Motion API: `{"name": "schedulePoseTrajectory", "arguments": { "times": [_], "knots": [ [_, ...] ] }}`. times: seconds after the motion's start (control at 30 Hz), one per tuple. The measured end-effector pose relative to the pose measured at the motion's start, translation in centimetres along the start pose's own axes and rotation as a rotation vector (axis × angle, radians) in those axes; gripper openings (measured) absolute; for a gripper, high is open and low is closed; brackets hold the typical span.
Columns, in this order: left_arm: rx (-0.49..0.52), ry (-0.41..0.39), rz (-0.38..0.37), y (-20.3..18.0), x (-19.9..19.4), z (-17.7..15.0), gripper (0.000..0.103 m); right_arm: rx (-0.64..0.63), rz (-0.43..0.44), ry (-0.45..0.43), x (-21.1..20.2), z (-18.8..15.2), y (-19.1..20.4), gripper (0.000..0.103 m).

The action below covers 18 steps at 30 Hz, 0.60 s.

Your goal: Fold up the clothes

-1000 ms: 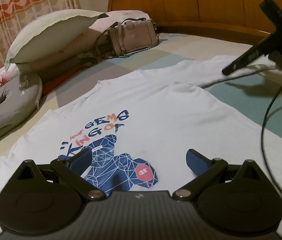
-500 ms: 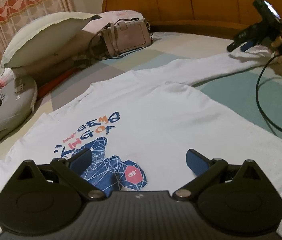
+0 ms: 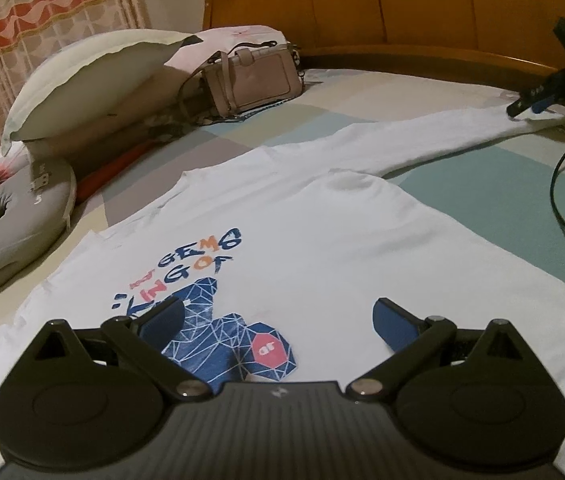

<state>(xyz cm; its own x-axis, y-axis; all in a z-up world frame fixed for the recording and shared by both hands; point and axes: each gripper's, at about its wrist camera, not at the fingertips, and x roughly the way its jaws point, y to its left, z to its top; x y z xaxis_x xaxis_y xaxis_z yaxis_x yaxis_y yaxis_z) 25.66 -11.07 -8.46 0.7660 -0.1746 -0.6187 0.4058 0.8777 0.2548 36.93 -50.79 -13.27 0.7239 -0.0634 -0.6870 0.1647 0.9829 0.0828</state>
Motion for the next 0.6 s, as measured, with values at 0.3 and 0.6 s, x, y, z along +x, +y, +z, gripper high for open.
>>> {"name": "schedulePoseTrajectory", "arguments": {
  "times": [0.3,0.6],
  "knots": [
    [0.002,-0.008,-0.020,-0.8,-0.1,0.6,0.100,0.080,0.115,-0.012,2.4,0.4,-0.3,0.085],
    [-0.006,-0.021,-0.011,-0.4,-0.8,0.5,0.100,0.048,-0.007,-0.038,0.2,0.8,2.0,0.085]
  ]
}}
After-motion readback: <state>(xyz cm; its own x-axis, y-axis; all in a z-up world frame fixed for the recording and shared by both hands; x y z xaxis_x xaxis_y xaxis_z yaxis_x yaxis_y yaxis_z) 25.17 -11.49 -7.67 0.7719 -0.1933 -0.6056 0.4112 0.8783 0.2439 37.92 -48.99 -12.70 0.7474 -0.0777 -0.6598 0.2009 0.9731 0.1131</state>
